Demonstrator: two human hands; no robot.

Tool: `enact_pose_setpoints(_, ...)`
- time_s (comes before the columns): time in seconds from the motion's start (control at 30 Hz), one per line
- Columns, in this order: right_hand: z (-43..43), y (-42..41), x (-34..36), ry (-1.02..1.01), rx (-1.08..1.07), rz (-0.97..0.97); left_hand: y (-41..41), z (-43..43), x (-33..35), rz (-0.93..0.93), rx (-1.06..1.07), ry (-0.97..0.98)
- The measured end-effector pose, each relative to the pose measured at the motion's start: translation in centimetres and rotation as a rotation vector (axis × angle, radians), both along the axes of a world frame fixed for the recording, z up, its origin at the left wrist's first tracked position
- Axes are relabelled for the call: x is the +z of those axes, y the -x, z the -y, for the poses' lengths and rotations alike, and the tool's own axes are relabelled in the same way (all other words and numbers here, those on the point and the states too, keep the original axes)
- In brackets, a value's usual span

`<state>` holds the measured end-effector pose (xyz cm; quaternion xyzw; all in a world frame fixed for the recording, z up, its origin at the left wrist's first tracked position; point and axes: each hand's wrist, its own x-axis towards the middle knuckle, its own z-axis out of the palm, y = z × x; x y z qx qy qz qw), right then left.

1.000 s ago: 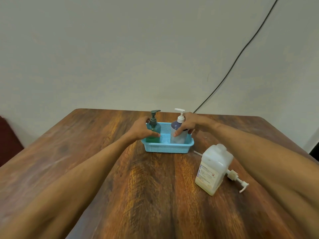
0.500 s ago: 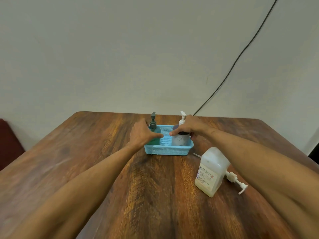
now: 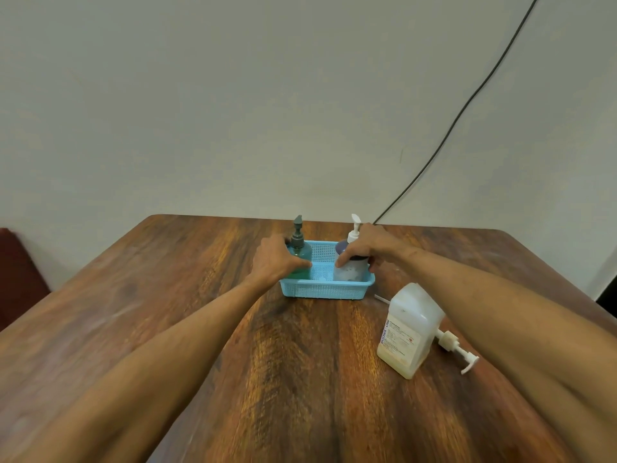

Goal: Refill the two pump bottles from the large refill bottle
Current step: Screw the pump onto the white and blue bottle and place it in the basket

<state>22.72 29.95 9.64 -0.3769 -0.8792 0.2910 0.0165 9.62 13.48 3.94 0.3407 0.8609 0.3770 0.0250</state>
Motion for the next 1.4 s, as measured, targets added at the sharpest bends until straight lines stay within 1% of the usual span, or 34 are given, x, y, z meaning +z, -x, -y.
enact_pose_setpoints(0.2,0.0,-0.3,0.1,0.028,0.031,-0.008,-0.1,0.2,0.0,0.029,-0.013,-0.01)
enact_pose_setpoints(0.27,-0.3,-0.6,0.3,0.067,0.06,0.008,-0.1,0.4,0.0,0.049,-0.02,-0.001)
enact_pose_setpoints(0.37,-0.9,-1.3,0.7,0.119,0.101,0.069,-0.1,1.1,0.3,0.123,-0.05,0.008)
enact_pose_setpoints(0.43,-1.6,-1.6,0.8,0.133,0.091,0.086,0.0,1.8,0.6,0.194,-0.073,-0.013)
enact_pose_setpoints(0.57,-1.8,-2.5,1.0,0.156,0.056,0.073,0.3,3.0,1.4,0.31,-0.097,-0.018)
enact_pose_setpoints(0.7,-2.3,-2.4,1.0,0.187,0.062,0.043,0.8,3.4,2.2,0.382,-0.153,-0.013)
enact_pose_setpoints(0.77,-3.2,-2.2,0.7,0.179,0.068,0.068,1.6,3.1,2.5,0.419,-0.15,-0.028)
enact_pose_setpoints(0.87,-5.0,-2.0,0.2,0.201,0.054,0.126,3.7,2.6,2.2,0.483,-0.091,-0.048)
enact_pose_setpoints(0.97,-6.5,-1.4,-0.9,0.239,0.044,0.22,5.3,2.1,1.1,0.521,-0.022,-0.007)
enact_pose_setpoints(1.03,-7.1,-1.3,-1.9,0.355,0.035,0.241,5.6,2.0,0.3,0.57,-0.015,0.062)
enact_pose_setpoints(1.1,-7.3,-1.2,-2.7,0.489,0.022,0.228,5.7,2.0,-0.3,0.67,-0.06,0.131)
enact_pose_setpoints(1.17,-7.3,-1.2,-2.9,0.585,0.008,0.194,5.8,2.0,-0.3,0.772,-0.111,0.137)
enact_pose_setpoints(1.23,-6.9,-1.2,-2.8,0.647,-0.007,0.153,5.7,1.8,-0.1,0.818,-0.123,0.128)
enact_pose_setpoints(1.3,-6.5,-1.0,-2.4,0.65,-0.031,0.13,5.6,1.5,0.8,0.822,-0.112,0.149)
enact_pose_setpoints(1.4,-5.6,-0.6,-2.1,0.535,-0.057,0.159,5.0,1.2,2.6,0.799,-0.104,0.198)
